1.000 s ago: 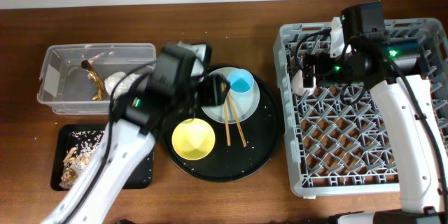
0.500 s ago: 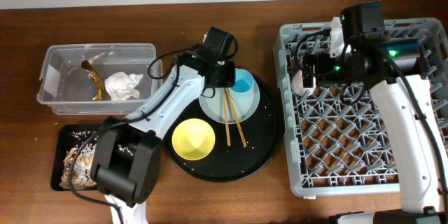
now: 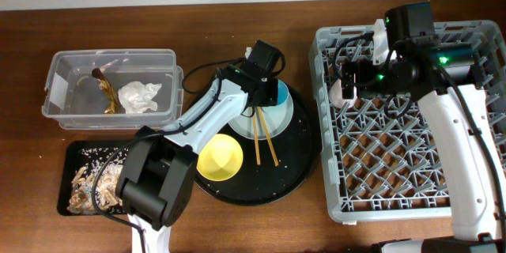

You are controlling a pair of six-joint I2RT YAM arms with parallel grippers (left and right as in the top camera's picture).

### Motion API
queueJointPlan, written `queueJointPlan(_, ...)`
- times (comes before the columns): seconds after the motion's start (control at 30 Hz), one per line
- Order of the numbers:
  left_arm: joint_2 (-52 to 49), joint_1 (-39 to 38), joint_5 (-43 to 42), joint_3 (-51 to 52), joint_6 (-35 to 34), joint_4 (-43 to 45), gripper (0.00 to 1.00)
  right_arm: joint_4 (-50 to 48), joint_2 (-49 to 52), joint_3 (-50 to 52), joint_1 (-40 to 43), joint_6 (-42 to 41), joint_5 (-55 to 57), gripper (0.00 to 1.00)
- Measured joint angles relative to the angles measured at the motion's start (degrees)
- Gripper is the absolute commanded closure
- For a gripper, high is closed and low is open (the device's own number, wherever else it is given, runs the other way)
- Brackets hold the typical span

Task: Sort waste into correct bins and load items into the dishwasher rack
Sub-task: 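Grasp the blue cup with the left gripper and lift it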

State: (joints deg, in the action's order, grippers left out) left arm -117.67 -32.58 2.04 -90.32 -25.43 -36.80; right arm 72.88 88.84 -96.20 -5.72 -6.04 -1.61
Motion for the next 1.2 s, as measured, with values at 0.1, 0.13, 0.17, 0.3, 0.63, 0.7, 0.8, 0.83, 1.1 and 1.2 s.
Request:
queueJointPlan(0.1,0.0,0.0,0.2,0.0,-0.1,0.0,1.0,0.0,0.0,0.0,0.0,0.0,0.0,0.02)
queueJointPlan(0.13,0.0,0.0,0.2,0.0,-0.1,0.0,1.0,0.0,0.0,0.0,0.0,0.0,0.0,0.02)
queueJointPlan(0.17,0.0,0.0,0.2,0.0,-0.1,0.0,1.0,0.0,0.0,0.0,0.0,0.0,0.0,0.02)
queueJointPlan(0.3,3.3,0.0,0.2,0.0,0.7,-3.1,1.0,0.0,0.0,0.0,0.0,0.0,0.0,0.02)
queueJointPlan(0.63,31.8,14.1,-31.8,-1.8,14.1,-18.3,1.0,0.5,0.2,0.0,0.0,0.0,-2.1,0.02)
queueJointPlan(0.7,31.5,19.4,-44.1,-1.8,19.0,-19.4,1.0,1.5,0.2,0.0,0.0,3.5,-4.8,0.01)
queueJointPlan(0.8,31.4,24.4,-55.1,-1.8,22.9,-19.4,1.0,3.1,-0.1,0.0,0.3,12.7,-18.3,0.02)
queueJointPlan(0.83,31.1,25.0,-59.3,-1.8,24.5,-19.4,1.0,3.2,-0.7,0.0,0.4,16.0,-23.8,0.02)
queueJointPlan(1.1,30.4,23.8,-78.4,-1.7,29.5,-15.6,1.0,4.7,-15.0,0.0,7.7,28.2,-56.6,0.02)
queueJointPlan(1.2,30.4,20.5,-81.1,-1.7,29.6,-13.9,1.0,5.4,-15.9,0.0,7.7,28.9,-61.2,0.02)
